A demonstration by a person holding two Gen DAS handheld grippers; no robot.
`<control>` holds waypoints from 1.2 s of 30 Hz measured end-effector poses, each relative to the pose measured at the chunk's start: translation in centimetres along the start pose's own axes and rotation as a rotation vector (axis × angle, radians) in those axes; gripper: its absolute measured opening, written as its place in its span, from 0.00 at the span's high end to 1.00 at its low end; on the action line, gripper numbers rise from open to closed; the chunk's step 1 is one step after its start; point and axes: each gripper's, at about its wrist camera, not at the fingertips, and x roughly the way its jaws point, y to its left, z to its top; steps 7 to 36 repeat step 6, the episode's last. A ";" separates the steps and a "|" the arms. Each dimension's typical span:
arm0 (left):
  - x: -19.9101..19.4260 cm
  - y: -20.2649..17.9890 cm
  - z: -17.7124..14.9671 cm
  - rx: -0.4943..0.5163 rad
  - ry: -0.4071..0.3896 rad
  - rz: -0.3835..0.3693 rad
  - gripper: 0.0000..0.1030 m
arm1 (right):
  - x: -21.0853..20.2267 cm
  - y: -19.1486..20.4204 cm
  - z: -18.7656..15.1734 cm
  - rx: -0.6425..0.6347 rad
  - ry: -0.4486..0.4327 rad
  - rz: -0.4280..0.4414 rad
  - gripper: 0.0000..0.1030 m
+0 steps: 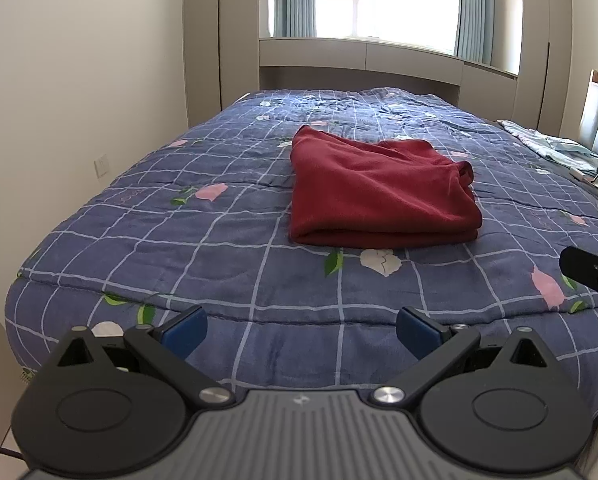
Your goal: Fold small clothes
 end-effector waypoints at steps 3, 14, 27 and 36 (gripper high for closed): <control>0.1 0.0 0.0 0.001 0.003 -0.001 0.00 | 0.1 0.0 -0.1 0.000 0.007 0.003 0.01; 0.2 -0.1 0.0 0.004 0.008 -0.002 0.00 | 0.3 0.0 -0.1 0.001 0.012 0.003 0.01; 0.2 -0.1 0.0 0.004 0.008 -0.002 0.00 | 0.3 0.0 -0.1 0.001 0.012 0.003 0.01; 0.2 -0.1 0.0 0.004 0.008 -0.002 0.00 | 0.3 0.0 -0.1 0.001 0.012 0.003 0.01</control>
